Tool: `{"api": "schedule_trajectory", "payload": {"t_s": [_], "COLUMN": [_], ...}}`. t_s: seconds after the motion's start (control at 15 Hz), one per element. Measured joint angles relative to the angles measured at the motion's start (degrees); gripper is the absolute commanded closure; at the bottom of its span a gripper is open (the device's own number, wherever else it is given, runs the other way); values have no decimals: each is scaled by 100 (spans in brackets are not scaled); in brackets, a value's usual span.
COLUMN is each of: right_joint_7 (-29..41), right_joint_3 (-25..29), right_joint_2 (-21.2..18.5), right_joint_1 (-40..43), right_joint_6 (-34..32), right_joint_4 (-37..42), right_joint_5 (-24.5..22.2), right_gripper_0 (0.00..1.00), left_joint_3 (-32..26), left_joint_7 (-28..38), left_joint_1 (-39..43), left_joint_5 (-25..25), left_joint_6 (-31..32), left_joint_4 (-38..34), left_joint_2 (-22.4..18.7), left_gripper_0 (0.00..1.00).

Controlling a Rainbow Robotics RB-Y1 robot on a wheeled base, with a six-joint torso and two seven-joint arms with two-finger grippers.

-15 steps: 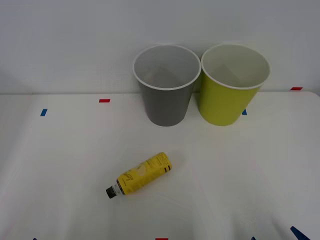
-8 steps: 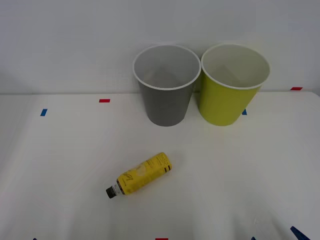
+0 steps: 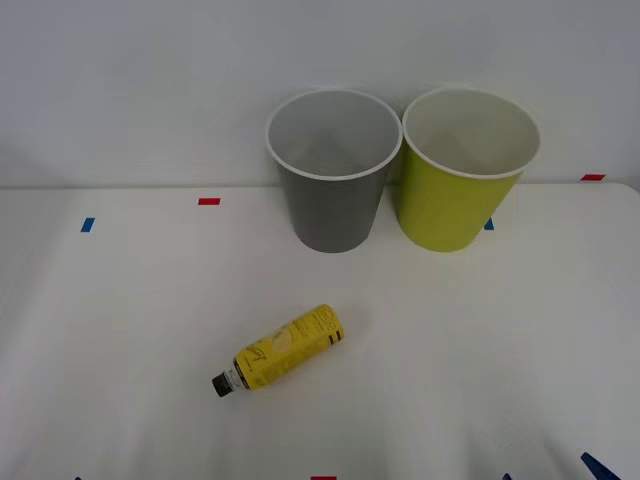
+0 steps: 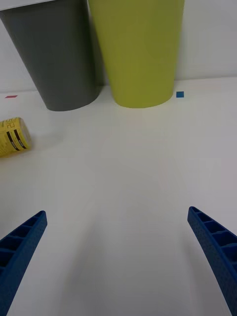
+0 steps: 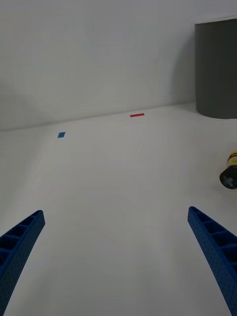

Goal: Put cans in the gray bin and PET bottles in the light green bin.

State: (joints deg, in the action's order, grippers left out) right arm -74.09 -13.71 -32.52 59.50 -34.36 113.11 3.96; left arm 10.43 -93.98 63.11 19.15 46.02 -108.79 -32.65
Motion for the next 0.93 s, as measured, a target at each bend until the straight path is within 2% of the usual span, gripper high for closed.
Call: {"api": "schedule_trajectory", "payload": {"t_s": [0.2,0.53,0.73,0.93], "right_joint_7": [0,0,0,0], "right_joint_3": [0,0,0,0], "right_joint_2": [0,0,0,0], "right_joint_1": [0,0,0,0], "right_joint_6": [0,0,0,0], "right_joint_4": [0,0,0,0], "right_joint_5": [0,0,0,0], "right_gripper_0": [1,1,1,1], "left_joint_3": [2,54,367,543], "left_joint_7": [-20,-60,-97,-173], "left_joint_1": [-81,-730,-1214,-1584], "left_joint_5": [-10,-138,-219,-340], "left_joint_6": [-90,-1044,-1650,-2369], "left_joint_4": [-121,-317,-535,-895], "left_joint_2": [-360,-1341,-2046,-2496], "left_gripper_0": [0,0,0,0]}}
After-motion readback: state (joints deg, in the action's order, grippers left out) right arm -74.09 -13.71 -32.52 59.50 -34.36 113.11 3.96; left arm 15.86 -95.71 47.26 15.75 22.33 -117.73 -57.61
